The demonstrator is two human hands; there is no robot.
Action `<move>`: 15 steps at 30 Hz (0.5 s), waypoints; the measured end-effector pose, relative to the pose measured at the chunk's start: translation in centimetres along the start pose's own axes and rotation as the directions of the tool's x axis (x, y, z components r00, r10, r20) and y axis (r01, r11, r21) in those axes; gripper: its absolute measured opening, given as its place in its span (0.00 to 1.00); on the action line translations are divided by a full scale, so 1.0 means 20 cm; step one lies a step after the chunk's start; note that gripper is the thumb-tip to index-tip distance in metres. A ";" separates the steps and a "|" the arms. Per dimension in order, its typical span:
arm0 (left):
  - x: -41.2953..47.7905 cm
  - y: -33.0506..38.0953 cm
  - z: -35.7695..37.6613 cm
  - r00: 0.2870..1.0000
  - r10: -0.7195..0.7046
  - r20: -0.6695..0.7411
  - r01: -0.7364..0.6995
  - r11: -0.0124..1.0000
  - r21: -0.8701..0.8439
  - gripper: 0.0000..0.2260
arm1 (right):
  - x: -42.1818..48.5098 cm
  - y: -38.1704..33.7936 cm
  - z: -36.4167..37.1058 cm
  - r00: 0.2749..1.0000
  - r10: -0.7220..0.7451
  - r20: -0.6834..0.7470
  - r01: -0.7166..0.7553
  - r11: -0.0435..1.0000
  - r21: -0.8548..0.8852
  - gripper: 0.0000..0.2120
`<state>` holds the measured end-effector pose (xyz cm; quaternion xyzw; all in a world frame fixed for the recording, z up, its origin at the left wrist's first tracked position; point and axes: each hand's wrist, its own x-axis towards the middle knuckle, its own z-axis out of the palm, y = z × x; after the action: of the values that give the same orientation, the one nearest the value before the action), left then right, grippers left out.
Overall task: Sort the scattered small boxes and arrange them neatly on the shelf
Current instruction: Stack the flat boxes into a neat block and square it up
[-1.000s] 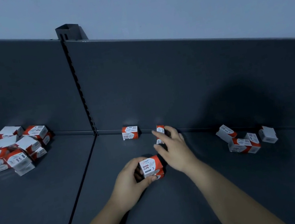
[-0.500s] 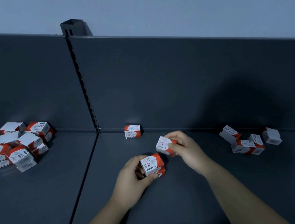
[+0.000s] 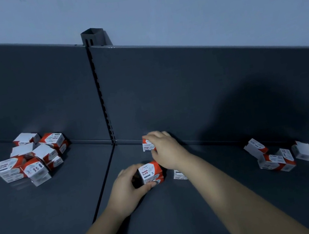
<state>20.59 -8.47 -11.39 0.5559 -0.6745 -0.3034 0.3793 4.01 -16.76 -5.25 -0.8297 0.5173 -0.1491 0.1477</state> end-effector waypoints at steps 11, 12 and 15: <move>0.01 -0.02 0.00 1.000 -0.009 0.011 0.009 1.000 -0.012 0.19 | 0.01 0.14 0.06 0.994 0.093 -0.056 -0.094 0.995 -0.015 0.11; 0.01 -0.03 0.00 1.000 -0.010 0.014 0.010 1.000 -0.016 0.19 | -0.01 0.14 0.04 0.993 0.111 -0.048 -0.109 0.993 0.032 0.10; 0.01 -0.03 0.00 1.000 -0.014 0.015 0.015 1.000 -0.027 0.19 | -0.10 0.17 -0.07 0.963 0.255 -0.082 -0.192 0.871 0.452 0.09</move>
<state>20.87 -8.84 -11.88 0.5533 -0.6689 -0.3195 0.3798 -0.12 -16.46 -5.58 -0.6968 0.5718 -0.3013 0.3110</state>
